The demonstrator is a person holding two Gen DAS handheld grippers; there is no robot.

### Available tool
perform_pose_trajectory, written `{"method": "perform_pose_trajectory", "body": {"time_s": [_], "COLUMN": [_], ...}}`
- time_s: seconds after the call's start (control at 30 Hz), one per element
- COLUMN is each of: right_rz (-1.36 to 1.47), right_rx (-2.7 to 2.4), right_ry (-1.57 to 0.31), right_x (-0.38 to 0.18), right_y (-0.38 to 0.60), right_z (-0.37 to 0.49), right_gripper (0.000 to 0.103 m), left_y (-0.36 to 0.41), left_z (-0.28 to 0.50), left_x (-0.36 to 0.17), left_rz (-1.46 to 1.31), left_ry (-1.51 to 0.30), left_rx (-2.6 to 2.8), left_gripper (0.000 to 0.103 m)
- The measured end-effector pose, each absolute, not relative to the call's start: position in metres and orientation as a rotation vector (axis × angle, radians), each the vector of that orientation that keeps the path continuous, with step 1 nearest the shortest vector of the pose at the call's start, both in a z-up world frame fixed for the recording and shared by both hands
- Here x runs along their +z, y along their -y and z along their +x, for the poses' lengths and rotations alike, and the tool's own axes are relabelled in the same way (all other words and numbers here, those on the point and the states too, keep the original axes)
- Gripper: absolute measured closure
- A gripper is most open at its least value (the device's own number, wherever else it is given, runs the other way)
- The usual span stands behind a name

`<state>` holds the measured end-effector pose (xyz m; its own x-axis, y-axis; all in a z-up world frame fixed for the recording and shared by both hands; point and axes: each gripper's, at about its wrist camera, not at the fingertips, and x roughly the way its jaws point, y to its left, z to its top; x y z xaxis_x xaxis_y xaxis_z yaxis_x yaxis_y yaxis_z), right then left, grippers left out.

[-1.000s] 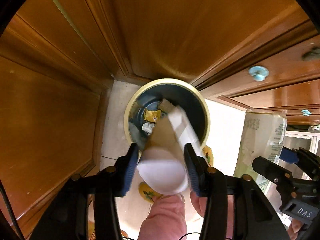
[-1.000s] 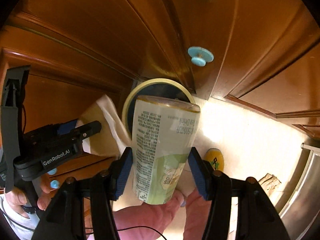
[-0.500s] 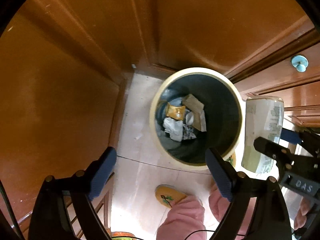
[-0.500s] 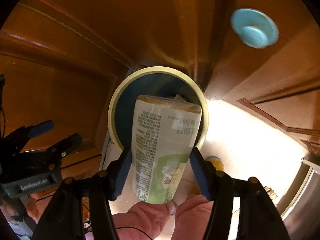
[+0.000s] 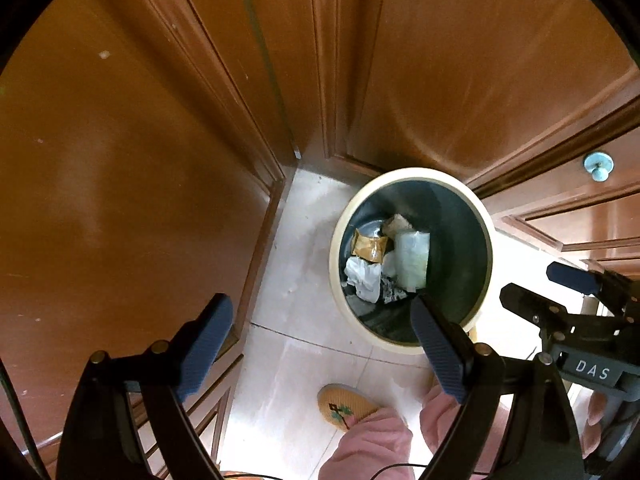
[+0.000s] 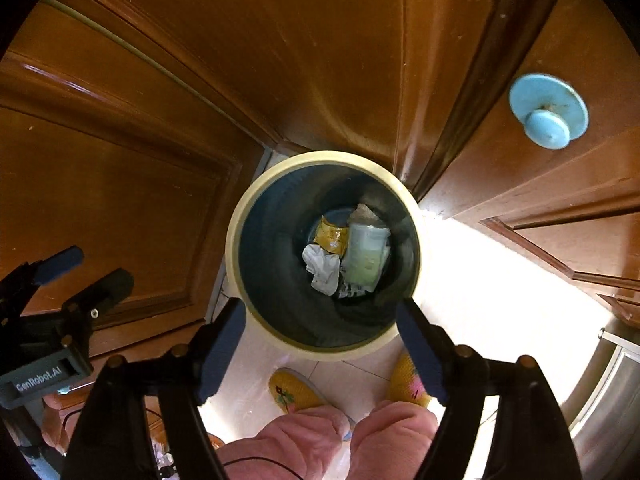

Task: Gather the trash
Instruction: 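Raise both open tools from the bin back up to the counter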

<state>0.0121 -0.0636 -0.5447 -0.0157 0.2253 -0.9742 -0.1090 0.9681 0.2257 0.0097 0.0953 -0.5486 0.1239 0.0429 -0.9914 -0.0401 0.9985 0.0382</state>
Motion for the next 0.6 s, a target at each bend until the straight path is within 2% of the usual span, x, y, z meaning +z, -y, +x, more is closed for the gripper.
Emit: {"method": "perform_pose_trajectory", "body": {"time_s": [0.27, 0.6], "right_rz": [0.156, 0.202], "right_rx": [0.234, 0.226], "right_ry": [-1.558, -1.537], "right_x": [-0.516, -0.425], "right_y": [0.078, 0.091], "right_z": [0.007, -0.002], "right_gripper": [0.025, 0.025], "left_y": [-0.085, -0.075], "left_z": [0.008, 0.004], "left_x": [-0.506, -0.409], "left_rz": [0.013, -0.023], "left_ry": [-1.422, -1.379], "left_rx": [0.041, 0.011], "left_gripper": [0.014, 0.014]}}
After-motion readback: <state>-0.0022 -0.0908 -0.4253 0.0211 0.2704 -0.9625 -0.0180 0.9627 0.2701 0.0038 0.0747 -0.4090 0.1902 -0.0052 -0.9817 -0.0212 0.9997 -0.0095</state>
